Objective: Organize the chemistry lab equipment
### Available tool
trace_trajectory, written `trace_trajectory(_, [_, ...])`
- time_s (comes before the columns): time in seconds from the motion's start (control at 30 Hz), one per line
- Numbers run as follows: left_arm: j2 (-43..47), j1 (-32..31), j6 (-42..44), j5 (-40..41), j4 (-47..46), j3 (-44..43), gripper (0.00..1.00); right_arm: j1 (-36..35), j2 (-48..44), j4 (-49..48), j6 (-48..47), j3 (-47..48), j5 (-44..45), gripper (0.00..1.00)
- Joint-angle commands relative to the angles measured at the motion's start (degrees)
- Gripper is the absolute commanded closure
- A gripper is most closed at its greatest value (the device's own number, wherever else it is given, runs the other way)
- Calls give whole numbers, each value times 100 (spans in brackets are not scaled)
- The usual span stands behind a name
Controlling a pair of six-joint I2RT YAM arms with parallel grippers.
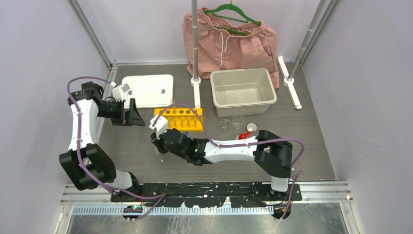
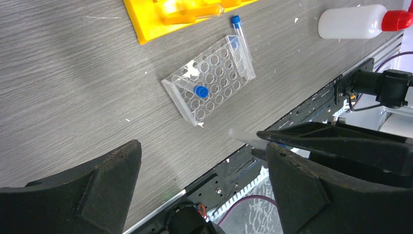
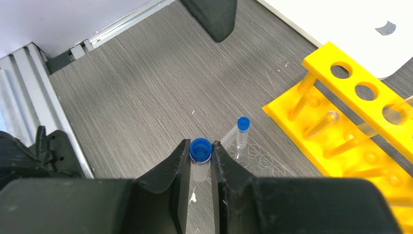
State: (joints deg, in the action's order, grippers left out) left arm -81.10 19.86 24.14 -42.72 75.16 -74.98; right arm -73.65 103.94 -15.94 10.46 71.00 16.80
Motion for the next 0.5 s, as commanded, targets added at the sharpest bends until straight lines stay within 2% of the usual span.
trace_trajectory(0.0, [53,35,-190,120,-210,-119,2,-101,230,-1009,-416,-40,385,99])
trace_trajectory(0.47, [-7,35,-82,80,-168,-99,3,-105,677,-1341,-415,-183,347,99])
